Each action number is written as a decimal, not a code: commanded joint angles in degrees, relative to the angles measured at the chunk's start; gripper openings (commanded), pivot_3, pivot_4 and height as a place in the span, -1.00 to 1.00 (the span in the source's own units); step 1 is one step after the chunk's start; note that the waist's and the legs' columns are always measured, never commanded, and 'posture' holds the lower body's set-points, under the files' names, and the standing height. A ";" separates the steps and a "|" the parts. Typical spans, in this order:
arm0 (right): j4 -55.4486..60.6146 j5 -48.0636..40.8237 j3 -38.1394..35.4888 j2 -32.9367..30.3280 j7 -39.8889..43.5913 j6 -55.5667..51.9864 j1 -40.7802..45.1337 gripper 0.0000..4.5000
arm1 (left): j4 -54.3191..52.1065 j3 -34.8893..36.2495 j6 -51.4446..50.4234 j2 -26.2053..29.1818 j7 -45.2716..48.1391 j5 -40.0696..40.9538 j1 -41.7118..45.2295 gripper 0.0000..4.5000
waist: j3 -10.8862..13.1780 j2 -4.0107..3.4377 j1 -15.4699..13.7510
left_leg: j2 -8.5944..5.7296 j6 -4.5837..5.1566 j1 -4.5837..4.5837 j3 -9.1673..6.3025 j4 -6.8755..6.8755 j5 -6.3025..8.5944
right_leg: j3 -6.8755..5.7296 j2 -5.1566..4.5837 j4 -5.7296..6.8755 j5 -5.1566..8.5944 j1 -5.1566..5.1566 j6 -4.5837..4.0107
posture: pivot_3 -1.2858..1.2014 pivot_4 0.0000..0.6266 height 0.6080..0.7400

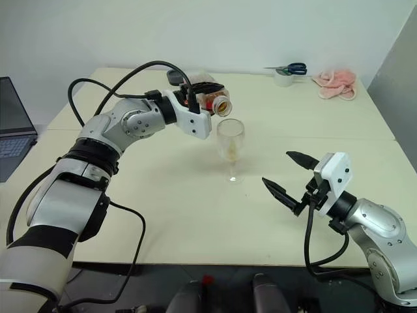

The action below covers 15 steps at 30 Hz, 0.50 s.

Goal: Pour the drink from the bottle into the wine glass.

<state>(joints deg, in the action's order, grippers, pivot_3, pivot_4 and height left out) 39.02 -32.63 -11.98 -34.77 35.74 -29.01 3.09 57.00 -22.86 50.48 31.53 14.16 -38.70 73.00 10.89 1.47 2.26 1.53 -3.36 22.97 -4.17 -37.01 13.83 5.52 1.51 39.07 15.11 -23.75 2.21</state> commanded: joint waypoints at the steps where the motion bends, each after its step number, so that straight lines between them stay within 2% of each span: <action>1: 0.98 0.10 -0.31 0.03 -0.58 1.57 0.86 1.00 | -0.53 0.34 0.54 1.11 -1.69 0.26 2.99 -0.16 | 0.00 0.00 0.00 | 0.00 0.00 0.00 0.00 0.00 0.00 | 0.00 0.00 0.00 0.00 0.00 0.00 | 0.03 -0.52 1.00; 15: -0.67 1.21 1.29 -0.09 -0.30 2.74 2.44 1.00 | -0.76 -0.12 0.54 1.94 -2.90 -0.67 3.34 -0.16 | 0.00 0.00 0.00 | 0.00 0.00 -0.03 -0.01 -0.01 0.00 | -0.01 0.00 0.01 -0.03 0.02 -0.04 | 0.03 -0.52 1.00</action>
<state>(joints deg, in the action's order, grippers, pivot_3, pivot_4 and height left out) 37.62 -31.48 -9.99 -34.78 35.40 -27.90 5.02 57.11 -23.29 50.56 32.57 12.95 -39.62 73.47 10.89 1.47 2.25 1.53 -3.36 22.95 -4.18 -37.02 13.83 5.51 1.51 39.08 15.07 -23.73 2.16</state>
